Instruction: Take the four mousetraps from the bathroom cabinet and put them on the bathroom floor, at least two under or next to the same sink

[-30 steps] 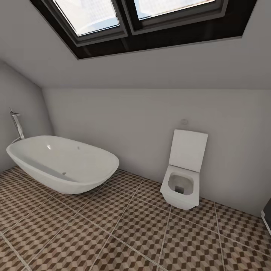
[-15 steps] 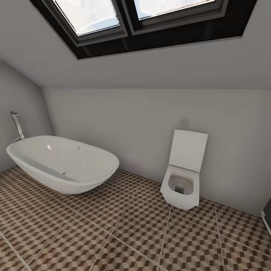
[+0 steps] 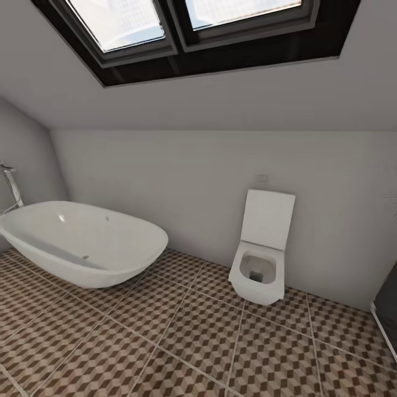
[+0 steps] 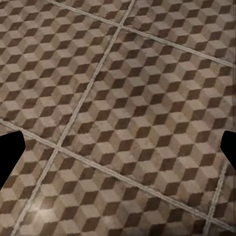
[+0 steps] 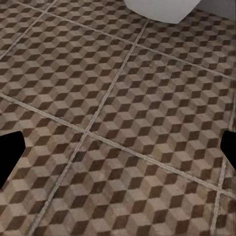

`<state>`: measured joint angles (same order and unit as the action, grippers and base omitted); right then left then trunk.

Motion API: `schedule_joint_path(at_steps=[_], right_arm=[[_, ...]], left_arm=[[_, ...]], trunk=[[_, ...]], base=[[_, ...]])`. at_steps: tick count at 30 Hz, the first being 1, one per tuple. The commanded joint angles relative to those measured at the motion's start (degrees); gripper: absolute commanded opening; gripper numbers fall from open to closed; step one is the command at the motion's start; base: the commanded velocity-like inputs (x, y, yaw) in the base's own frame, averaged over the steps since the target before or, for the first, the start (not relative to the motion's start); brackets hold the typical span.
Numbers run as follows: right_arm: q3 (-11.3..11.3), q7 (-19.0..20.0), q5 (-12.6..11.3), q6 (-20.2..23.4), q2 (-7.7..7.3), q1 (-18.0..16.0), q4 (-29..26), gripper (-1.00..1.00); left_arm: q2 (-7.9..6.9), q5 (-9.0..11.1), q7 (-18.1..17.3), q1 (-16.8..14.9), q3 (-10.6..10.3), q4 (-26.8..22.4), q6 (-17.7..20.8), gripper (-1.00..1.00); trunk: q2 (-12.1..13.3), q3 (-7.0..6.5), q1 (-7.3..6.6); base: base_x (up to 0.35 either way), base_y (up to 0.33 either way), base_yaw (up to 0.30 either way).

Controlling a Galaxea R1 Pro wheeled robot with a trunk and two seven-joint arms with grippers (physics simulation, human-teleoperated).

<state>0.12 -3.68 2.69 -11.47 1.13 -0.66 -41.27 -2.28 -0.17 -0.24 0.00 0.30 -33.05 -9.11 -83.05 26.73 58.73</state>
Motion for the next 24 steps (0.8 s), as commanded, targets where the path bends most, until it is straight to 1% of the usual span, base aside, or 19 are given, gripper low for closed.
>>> schedule_joint_path(at_steps=[1,17,20,24], right_arm=[[0.0,-0.27,0.29,-0.13,0.0,-0.04,0.04,1.0],[-0.04,-0.28,0.3,-0.13,-0.08,-0.04,0.01,1.0],[-0.04,-0.29,0.3,-0.13,-0.12,-0.04,-0.01,1.0],[-0.04,-0.32,0.3,-0.13,-0.15,-0.04,0.0,1.0]], left_arm=[[0.0,-0.01,-0.03,0.0,0.04,-0.04,-0.15,1.0],[0.0,0.0,-0.03,0.0,-0.04,0.0,-0.12,1.0],[0.0,0.0,-0.03,0.0,-0.04,-0.03,-0.12,1.0],[0.02,0.04,-0.03,0.0,-0.04,-0.02,-0.14,1.0]], trunk=[[-0.03,0.03,0.0],[-0.03,-0.44,0.0],[-0.03,-0.52,0.0],[-0.03,-0.62,0.0]], base=[[0.0,0.0,-0.236],[-0.005,0.0,-0.248],[-0.144,0.0,-0.25],[-0.258,0.0,-0.249]])
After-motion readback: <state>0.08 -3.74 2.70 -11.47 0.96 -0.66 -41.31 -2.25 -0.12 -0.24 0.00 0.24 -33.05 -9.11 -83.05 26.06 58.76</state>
